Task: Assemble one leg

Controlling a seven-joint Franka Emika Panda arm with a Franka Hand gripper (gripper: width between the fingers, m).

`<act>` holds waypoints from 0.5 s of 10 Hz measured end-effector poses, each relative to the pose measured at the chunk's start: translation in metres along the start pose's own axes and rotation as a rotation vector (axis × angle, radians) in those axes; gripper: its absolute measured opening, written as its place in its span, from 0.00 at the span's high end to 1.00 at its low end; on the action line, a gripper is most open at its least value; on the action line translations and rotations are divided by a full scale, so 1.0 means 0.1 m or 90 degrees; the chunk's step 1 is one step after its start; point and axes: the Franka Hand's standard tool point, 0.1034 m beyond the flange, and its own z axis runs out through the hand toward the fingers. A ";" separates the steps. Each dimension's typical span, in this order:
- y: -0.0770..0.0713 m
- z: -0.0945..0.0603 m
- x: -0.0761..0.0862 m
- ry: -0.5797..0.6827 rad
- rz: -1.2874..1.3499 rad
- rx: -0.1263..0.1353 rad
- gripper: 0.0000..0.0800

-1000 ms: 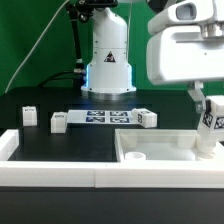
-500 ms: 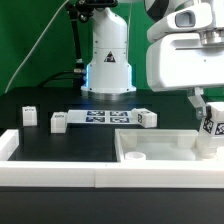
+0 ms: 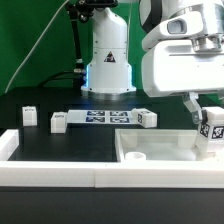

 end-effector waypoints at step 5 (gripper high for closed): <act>0.00 0.00 0.00 -0.002 0.000 0.000 0.24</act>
Offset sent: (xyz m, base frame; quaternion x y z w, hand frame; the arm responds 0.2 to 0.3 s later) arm 0.0000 0.0000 0.0000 0.0000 0.0000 0.0000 1.0000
